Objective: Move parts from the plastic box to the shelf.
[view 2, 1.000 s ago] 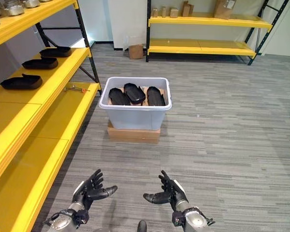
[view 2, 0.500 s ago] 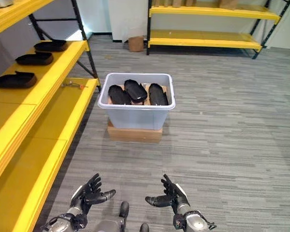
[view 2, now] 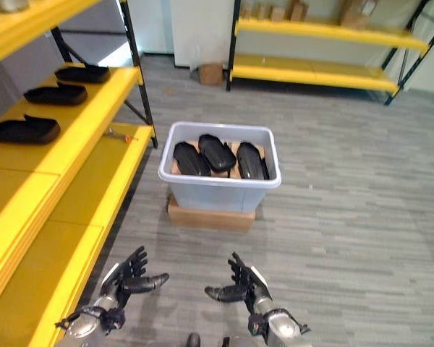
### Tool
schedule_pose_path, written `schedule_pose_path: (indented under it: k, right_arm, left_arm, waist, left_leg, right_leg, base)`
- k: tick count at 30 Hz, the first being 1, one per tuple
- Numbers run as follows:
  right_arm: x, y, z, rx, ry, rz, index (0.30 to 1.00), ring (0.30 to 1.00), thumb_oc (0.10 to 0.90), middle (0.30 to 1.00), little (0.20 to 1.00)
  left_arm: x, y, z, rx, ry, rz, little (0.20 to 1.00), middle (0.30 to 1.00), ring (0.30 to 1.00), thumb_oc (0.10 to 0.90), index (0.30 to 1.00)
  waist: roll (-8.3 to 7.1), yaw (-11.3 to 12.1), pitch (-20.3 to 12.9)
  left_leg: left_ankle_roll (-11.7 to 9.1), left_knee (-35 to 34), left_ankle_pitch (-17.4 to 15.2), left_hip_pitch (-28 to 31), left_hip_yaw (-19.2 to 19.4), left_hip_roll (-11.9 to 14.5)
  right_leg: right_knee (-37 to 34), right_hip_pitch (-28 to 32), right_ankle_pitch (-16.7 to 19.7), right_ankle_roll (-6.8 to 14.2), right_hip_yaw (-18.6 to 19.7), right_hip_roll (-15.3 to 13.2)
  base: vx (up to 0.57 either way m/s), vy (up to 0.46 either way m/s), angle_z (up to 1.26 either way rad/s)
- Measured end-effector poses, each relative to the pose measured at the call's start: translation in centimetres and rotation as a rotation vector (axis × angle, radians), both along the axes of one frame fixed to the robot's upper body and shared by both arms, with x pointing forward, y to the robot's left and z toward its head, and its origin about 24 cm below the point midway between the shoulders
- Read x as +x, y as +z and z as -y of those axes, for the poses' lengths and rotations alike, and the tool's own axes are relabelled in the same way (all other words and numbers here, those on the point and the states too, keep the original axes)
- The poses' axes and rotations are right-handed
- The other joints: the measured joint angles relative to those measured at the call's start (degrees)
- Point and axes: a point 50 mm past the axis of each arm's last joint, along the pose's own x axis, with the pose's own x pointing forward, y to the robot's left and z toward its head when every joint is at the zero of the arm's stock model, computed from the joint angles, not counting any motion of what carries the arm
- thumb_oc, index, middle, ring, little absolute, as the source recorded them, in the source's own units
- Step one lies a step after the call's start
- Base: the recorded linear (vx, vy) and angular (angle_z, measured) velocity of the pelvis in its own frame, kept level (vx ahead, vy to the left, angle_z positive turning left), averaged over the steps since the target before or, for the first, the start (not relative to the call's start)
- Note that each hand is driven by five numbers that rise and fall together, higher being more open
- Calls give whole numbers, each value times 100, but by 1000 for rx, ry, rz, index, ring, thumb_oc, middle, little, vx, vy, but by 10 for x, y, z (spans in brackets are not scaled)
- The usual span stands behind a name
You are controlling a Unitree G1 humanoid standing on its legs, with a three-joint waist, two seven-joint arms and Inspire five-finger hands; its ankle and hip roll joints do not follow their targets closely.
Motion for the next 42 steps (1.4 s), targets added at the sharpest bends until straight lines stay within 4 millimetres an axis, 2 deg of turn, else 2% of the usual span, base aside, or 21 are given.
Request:
schedule_pose_path:
  k: [2,5,8,11,12,13,16,17,18,19,22,23,25,27,28,31,33,35,36,40,42]
  right_arm:
    - [-1,0,-1,3,3,-1,1000,1000,900,1000,1000]
    - [-11,-2,2,1,-1,-20,1000,1000,900,1000,1000]
    - [-15,-5,2,-1,-1,-41,1000,1000,900,1000,1000]
    - [-23,-8,7,-16,1,-72,1000,1000,900,1000,1000]
    - [-15,-5,9,-24,7,-49,1000,1000,900,1000,1000]
    - [-1,5,13,-40,17,9,1000,1000,900,1000,1000]
    - [17,17,19,-55,-10,80,1000,1000,900,1000,1000]
    - [20,20,21,-55,-22,98,1000,1000,900,1000,1000]
    - [21,21,26,-64,-25,99,1000,1000,900,1000,1000]
    - [20,20,26,-64,-28,97,1000,1000,900,1000,1000]
    - [14,16,23,-57,-28,75,1000,1000,900,1000,1000]
    - [13,14,20,-47,-34,69,1000,1000,900,1000,1000]
    - [9,11,21,-50,-57,54,1000,1000,900,1000,1000]
    - [8,9,21,-57,-63,37,1000,1000,900,1000,1000]
    - [10,10,22,-60,-64,45,1000,1000,900,1000,1000]
    - [7,5,27,-77,-76,22,1000,1000,900,1000,1000]
    - [0,0,26,-69,-86,-5,1000,1000,900,1000,1000]
    - [-8,-1,28,-71,-84,-18,1000,1000,900,1000,1000]
    - [-12,-5,27,-64,-91,-40,1000,1000,900,1000,1000]
    - [-10,-4,18,-31,-83,-37,1000,1000,900,1000,1000]
    - [-3,-1,10,0,-66,-12,1000,1000,900,1000,1000]
  left_arm:
    - [0,0,0,1,-9,-2,1000,1000,1000,900,1000]
    - [-1,-2,2,-8,-1,-6,1000,1000,1000,900,1000]
    - [-10,-14,0,-5,17,-66,1000,1000,1000,900,1000]
    - [-27,-22,8,-50,48,-106,1000,1000,1000,900,1000]
    - [-28,-23,11,-60,48,-106,1000,1000,1000,900,1000]
    - [-27,-21,12,-71,38,-95,1000,1000,1000,900,1000]
    - [-18,-17,16,-82,23,-68,1000,1000,1000,900,1000]
    - [-11,-13,17,-80,16,-47,1000,1000,1000,900,1000]
    - [1,-7,17,-78,10,-7,1000,1000,1000,900,1000]
    - [7,-3,17,-74,2,12,1000,1000,1000,900,1000]
    - [10,1,15,-58,-16,25,1000,1000,1000,900,1000]
    - [8,0,13,-53,-18,22,1000,1000,1000,900,1000]
    - [1,-5,14,-56,-19,-6,1000,1000,1000,900,1000]
    - [-3,-8,14,-55,-13,-25,1000,1000,1000,900,1000]
    - [-3,-9,14,-55,-12,-26,1000,1000,1000,900,1000]
    - [-8,-13,15,-53,-17,-59,1000,1000,1000,900,1000]
    - [-12,-15,12,-49,-7,-71,1000,1000,1000,900,1000]
    - [-17,-16,13,-54,-10,-81,1000,1000,1000,900,1000]
    - [-16,-15,12,-46,-13,-78,1000,1000,1000,900,1000]
    - [-3,-5,4,-19,-18,-30,1000,1000,1000,900,1000]
    - [8,4,-4,7,-16,13,1000,1000,1000,900,1000]
  waist:
    - [125,-187,86]
    - [22,-294,139]
    - [-58,-460,201]
    - [117,-431,-11]
    - [185,-419,-57]
    - [159,-412,-84]
    - [90,-435,-124]
    - [65,-429,-122]
    - [-23,-332,-124]
    - [-116,-324,-107]
    - [-343,-238,-90]
    - [-399,-206,-83]
    - [-379,-172,-23]
    - [-325,-80,17]
    - [-297,-46,61]
    - [-36,58,94]
    - [-55,157,12]
    - [-31,158,-63]
    - [-125,10,-77]
    - [-246,52,-81]
    - [-274,63,-86]
  left_leg:
    - [-211,15,99,1,-52,85]
    - [-479,-31,-165,194,-50,-85]
    - [-434,177,-542,524,-183,-191]
    - [-668,-149,-945,1402,-424,215]
    - [-749,5,-978,1417,-474,360]
    - [-867,529,-924,1228,-456,416]
    - [-1142,1982,-948,577,-464,454]
    - [-1205,2264,-682,360,-458,520]
    - [-1409,3679,-310,-371,-461,511]
    - [-1370,4236,-309,-737,-444,493]
    - [-1337,4637,-358,-1343,-301,612]
    - [-1323,4491,-456,-1487,-281,570]
    - [-1281,2689,-593,-1641,-276,743]
    - [-1285,493,-336,-1505,-151,1044]
    - [-1348,-120,-95,-1486,-265,1098]
    - [-1479,-373,521,-1658,-605,1292]
    - [-1337,7,610,-1578,-610,1236]
    - [-1195,151,564,-1265,-509,1110]
    - [-1304,-211,1128,-1058,-443,947]
    - [-967,-364,1023,-812,-198,513]
    - [-794,-350,876,-703,-182,335]
  right_leg:
    - [-907,-312,-94,-54,52,110]
    - [-2541,-673,193,-139,-229,-221]
    - [-4712,-452,1120,-45,-215,-315]
    - [-3891,342,1334,-324,-686,227]
    - [-3973,481,1273,-663,-661,364]
    - [-3905,546,1143,-899,-666,465]
    - [-4148,847,1043,-1056,-637,559]
    - [-4206,953,930,-1158,-637,637]
    - [-4323,1092,858,-1193,-646,690]
    - [-4391,1183,848,-1207,-659,699]
    - [-4481,1451,779,-1306,-642,685]
    - [-4538,1564,704,-1272,-579,670]
    - [-4789,1828,603,-1056,-419,666]
    - [-5078,2063,560,-989,-384,679]
    - [-5087,2103,601,-986,-351,687]
    - [-5184,2431,466,-848,-314,758]
    - [-5063,2443,299,-821,-156,593]
    - [-4987,2530,198,-501,-60,437]
    - [-4788,2520,5,-238,-60,217]
    - [-4481,2470,-1,-178,-54,-294]
    - [-4366,2426,22,26,-48,-453]
  base:
    - [190,-72,22]
    - [318,-124,8]
    - [379,-170,14]
    - [424,-221,26]
    - [364,-234,-4]
    - [275,-181,-18]
    - [155,-146,-6]
    - [37,-138,6]
    - [78,-159,6]
    - [78,-112,0]
    - [173,1,-1]
    - [290,115,-19]
    - [317,140,-16]
    - [182,84,-13]
    - [263,154,-22]
    - [212,176,-19]
    - [195,188,-43]
    - [199,186,-25]
    - [180,180,6]
    - [132,167,-6]
    - [121,174,0]
